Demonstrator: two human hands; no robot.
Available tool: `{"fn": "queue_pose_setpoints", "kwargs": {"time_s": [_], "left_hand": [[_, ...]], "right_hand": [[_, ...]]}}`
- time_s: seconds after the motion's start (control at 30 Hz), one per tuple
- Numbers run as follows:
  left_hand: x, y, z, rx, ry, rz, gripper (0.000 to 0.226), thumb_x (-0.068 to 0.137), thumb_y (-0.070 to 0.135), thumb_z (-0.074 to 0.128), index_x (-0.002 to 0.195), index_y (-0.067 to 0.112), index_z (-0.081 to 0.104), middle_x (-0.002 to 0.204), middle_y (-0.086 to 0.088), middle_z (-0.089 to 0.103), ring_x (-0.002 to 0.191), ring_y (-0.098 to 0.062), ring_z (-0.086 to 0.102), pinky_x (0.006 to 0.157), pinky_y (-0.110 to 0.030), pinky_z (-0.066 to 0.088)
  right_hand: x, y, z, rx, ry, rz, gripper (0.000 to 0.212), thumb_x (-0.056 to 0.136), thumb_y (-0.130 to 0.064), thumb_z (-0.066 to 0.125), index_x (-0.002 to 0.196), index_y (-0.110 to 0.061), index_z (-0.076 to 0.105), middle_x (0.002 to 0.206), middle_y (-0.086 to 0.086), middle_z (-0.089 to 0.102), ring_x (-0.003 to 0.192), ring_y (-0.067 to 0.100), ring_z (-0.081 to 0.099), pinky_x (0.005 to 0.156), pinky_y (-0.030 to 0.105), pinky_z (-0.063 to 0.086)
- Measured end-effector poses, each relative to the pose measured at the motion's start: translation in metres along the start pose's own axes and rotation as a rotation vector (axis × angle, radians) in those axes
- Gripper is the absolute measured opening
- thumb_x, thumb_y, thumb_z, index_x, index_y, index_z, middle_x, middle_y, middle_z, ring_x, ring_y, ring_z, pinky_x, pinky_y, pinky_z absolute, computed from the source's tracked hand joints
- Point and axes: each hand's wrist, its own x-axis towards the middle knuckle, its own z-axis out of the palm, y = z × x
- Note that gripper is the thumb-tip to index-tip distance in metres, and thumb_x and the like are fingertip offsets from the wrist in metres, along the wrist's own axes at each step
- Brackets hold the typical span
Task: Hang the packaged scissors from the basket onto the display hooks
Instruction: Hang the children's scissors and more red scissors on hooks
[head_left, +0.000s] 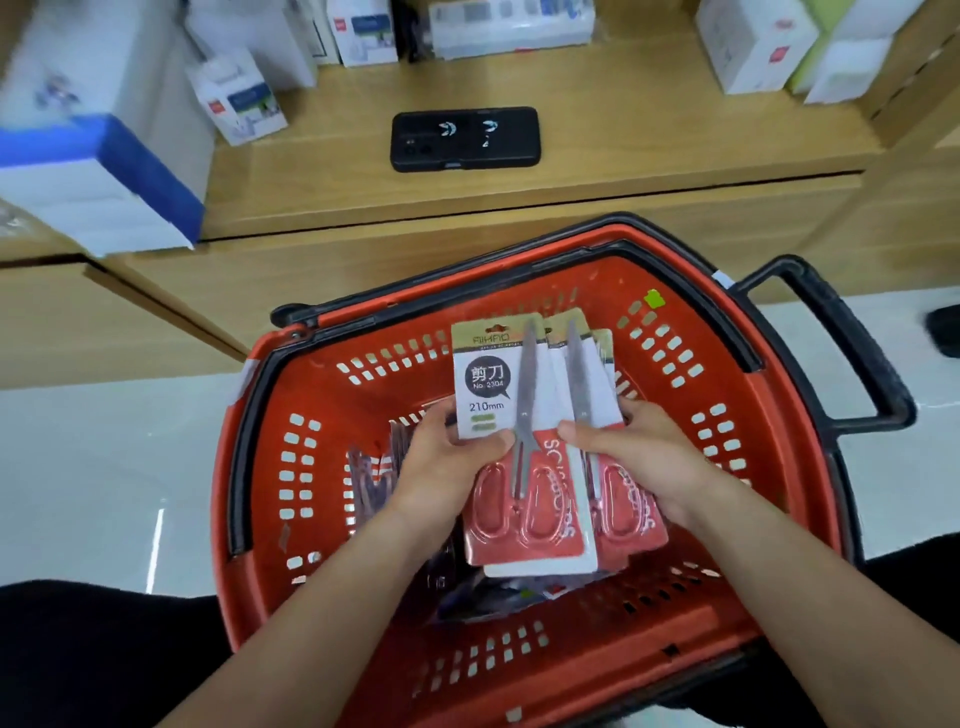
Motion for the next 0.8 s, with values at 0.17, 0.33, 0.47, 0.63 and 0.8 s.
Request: {"fn": "queue_pose_setpoints", "kwargs": {"time_s": [0.17,0.33,0.47,0.63,0.8], "left_hand": [[-0.037,0.032,-0.013,-0.024,-0.050,0.048,0.031,0.099,0.003,0.063,0.127,0.015,0.060,0.111,-0.014,0.078,0.097,-0.035,0.077,0.081,-0.047,0.064],[-0.058,0.038,-0.032,-0.085,0.008,0.087,0.026,0.102,0.005,0.057,0.127,0.014,0.061,0.110,-0.014,0.078,0.093,-0.034,0.078,0.077,-0.046,0.064],[-0.069,0.028,-0.028,-0.069,-0.020,0.089,0.030,0.103,0.004,0.055,0.131,0.013,0.060,0.116,-0.016,0.076,0.100,-0.038,0.075,0.081,-0.046,0.062],[-0.077,0.016,-0.008,-0.014,-0.045,0.106,0.033,0.104,0.004,0.055,0.135,0.013,0.055,0.117,-0.015,0.076,0.103,-0.039,0.075,0.087,-0.051,0.060],[-0.082,0.017,0.002,0.017,-0.035,0.138,0.031,0.103,0.002,0.056,0.131,0.013,0.058,0.113,-0.012,0.078,0.099,-0.036,0.076,0.087,-0.050,0.061]], "right_hand": [[-0.031,-0.006,0.013,0.107,0.051,-0.092,0.036,0.084,-0.012,0.082,0.118,-0.015,0.070,0.102,0.006,0.080,0.095,0.025,0.078,0.089,0.042,0.059],[-0.050,-0.005,0.014,0.187,0.104,-0.171,0.040,0.086,-0.007,0.078,0.125,-0.012,0.068,0.108,0.004,0.079,0.097,0.023,0.077,0.087,0.039,0.060],[-0.057,-0.003,0.017,0.193,0.153,-0.212,0.043,0.082,-0.011,0.084,0.123,-0.015,0.069,0.110,0.001,0.079,0.102,0.023,0.076,0.101,0.050,0.055],[-0.068,0.001,0.026,0.174,0.178,-0.226,0.036,0.081,-0.013,0.085,0.112,-0.024,0.072,0.104,-0.003,0.080,0.100,0.021,0.077,0.103,0.052,0.053],[-0.074,0.001,0.029,0.221,0.181,-0.225,0.027,0.086,-0.018,0.082,0.111,-0.022,0.073,0.103,0.002,0.080,0.098,0.024,0.077,0.100,0.052,0.056]]}}
